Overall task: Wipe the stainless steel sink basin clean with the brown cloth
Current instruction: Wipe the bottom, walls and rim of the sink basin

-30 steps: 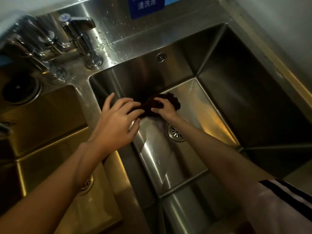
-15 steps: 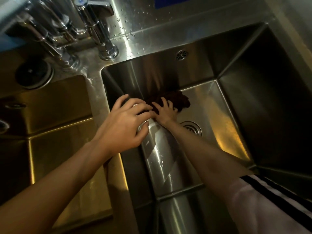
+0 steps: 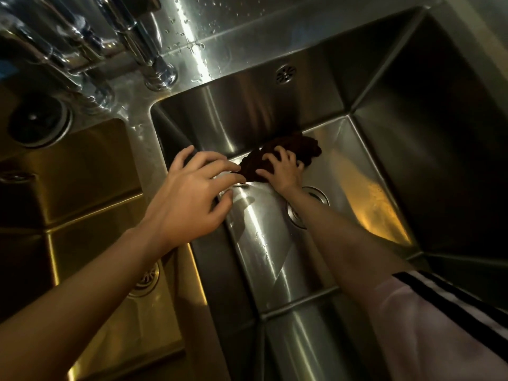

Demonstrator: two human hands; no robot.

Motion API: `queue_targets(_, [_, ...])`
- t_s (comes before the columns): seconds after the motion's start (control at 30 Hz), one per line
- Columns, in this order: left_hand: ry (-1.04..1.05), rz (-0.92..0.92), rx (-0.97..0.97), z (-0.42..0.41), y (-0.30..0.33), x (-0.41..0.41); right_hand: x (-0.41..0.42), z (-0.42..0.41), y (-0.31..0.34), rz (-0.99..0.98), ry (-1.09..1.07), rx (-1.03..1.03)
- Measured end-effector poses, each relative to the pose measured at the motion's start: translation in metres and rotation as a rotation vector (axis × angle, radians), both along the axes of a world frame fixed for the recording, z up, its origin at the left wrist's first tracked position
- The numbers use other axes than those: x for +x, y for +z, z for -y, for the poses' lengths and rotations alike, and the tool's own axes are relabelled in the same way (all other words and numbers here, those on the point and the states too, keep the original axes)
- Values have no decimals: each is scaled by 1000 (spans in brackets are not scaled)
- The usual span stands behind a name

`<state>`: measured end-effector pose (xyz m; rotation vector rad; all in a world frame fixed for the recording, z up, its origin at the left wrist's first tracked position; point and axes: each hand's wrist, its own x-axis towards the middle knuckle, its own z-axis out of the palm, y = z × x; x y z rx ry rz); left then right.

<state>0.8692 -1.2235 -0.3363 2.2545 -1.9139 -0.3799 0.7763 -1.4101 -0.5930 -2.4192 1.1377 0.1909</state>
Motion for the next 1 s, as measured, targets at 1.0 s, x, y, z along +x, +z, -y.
queue_targets(1.0, [14,23,60,2,2,-2,-77,-106,-1,-58,289,67])
